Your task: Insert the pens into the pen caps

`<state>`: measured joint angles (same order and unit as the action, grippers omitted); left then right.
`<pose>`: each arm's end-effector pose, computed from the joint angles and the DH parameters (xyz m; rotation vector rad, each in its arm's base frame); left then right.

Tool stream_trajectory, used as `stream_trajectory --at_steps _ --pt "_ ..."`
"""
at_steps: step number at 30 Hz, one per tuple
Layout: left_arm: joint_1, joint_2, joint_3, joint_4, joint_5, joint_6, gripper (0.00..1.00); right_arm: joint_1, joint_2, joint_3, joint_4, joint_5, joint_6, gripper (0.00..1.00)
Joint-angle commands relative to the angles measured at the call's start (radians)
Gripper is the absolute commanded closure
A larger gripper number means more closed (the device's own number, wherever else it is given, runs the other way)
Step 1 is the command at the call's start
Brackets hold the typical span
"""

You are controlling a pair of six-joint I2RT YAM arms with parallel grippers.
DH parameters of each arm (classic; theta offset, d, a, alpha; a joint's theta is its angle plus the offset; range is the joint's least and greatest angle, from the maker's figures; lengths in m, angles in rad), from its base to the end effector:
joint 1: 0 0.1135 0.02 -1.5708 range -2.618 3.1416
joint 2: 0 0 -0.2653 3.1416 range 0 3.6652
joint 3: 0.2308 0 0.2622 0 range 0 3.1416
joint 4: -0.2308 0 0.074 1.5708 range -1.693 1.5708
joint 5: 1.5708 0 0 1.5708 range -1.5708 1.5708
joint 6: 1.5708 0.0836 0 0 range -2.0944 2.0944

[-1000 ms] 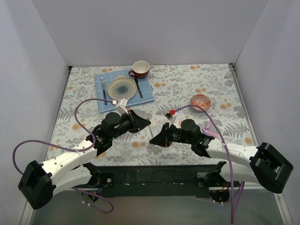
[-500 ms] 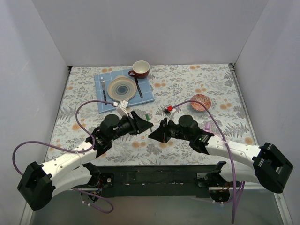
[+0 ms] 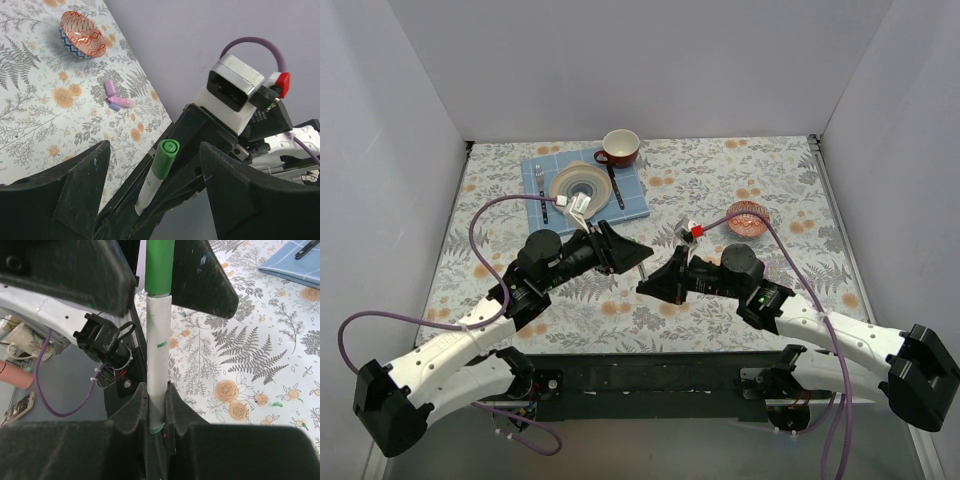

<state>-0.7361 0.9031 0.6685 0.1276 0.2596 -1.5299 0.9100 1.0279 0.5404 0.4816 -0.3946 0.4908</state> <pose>0.1871 -0.1984 0.3043 -0.5760 2.0019 -1.7978 0.1512 0.2469 0.2732 -0.6954 1.6188 1.3713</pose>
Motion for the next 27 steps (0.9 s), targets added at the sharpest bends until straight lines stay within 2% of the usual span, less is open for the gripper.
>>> stream_trajectory --at_steps 1,4,9,13,20,27 --pt "-0.002 -0.035 0.052 -0.005 0.056 0.051 0.29 0.003 -0.035 -0.002 0.035 -0.056 -0.008 0.99" --pt "0.000 -0.044 0.065 -0.012 0.063 0.054 0.30 0.003 -0.046 -0.005 0.035 -0.059 0.002 0.99" --pt "0.000 -0.072 0.077 -0.043 0.011 0.076 0.39 0.004 -0.058 -0.013 0.035 -0.063 0.006 0.99" --pt "0.000 -0.070 0.101 -0.063 -0.023 0.077 0.41 0.004 -0.052 -0.016 0.041 -0.079 0.009 0.99" --pt "0.000 -0.047 0.112 -0.062 -0.019 0.085 0.53 0.004 -0.052 -0.031 0.066 -0.085 0.022 0.99" --pt "0.000 -0.055 0.108 -0.074 -0.026 0.093 0.55 0.006 -0.052 -0.036 0.078 -0.084 0.029 0.99"
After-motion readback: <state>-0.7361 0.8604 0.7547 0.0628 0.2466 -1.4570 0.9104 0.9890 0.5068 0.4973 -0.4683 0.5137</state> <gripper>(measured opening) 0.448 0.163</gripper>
